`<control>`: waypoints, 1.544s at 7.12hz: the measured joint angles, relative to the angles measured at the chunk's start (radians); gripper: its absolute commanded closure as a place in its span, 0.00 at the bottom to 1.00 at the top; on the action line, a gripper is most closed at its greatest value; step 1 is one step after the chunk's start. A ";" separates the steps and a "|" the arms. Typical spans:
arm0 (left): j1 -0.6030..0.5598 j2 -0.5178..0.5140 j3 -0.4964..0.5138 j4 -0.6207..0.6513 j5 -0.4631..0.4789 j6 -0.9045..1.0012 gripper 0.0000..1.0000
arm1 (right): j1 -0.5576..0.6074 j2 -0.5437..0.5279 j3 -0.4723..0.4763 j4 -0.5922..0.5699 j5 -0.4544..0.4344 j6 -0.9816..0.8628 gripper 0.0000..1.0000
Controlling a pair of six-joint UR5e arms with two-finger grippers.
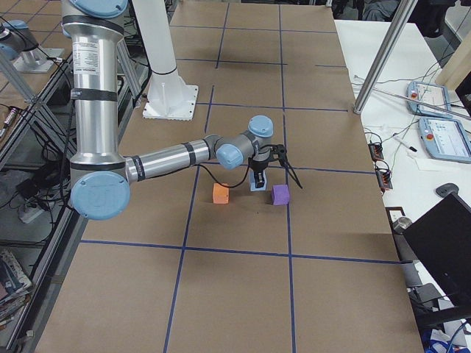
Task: Place blue block between orange and purple blocks
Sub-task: 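Carry the cube with the right gripper between the purple and orange cubes, then open the right gripper and withdraw the right arm from the cubes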
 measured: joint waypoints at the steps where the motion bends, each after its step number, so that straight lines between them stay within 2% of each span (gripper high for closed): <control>1: 0.000 0.000 0.000 0.000 0.000 0.000 0.00 | -0.001 -0.012 -0.005 0.009 0.000 0.057 0.68; 2: 0.000 0.000 0.000 0.000 0.000 0.000 0.00 | -0.006 -0.015 -0.009 0.012 0.000 0.094 0.62; 3: 0.000 -0.001 -0.001 0.000 0.000 0.000 0.00 | -0.016 -0.016 -0.016 0.013 -0.002 0.112 0.50; 5: 0.000 -0.001 -0.001 0.000 0.000 0.000 0.00 | -0.041 -0.010 -0.041 0.015 -0.004 0.117 0.33; 6: 0.000 -0.001 -0.001 0.000 0.000 0.000 0.00 | -0.049 -0.007 -0.048 0.016 -0.005 0.113 0.00; 9: 0.001 -0.001 -0.003 0.000 0.000 0.000 0.00 | -0.031 -0.009 0.008 0.011 0.003 0.101 0.00; 11: 0.001 -0.001 -0.005 -0.001 0.000 0.000 0.00 | 0.059 -0.012 0.026 -0.008 0.032 0.017 0.00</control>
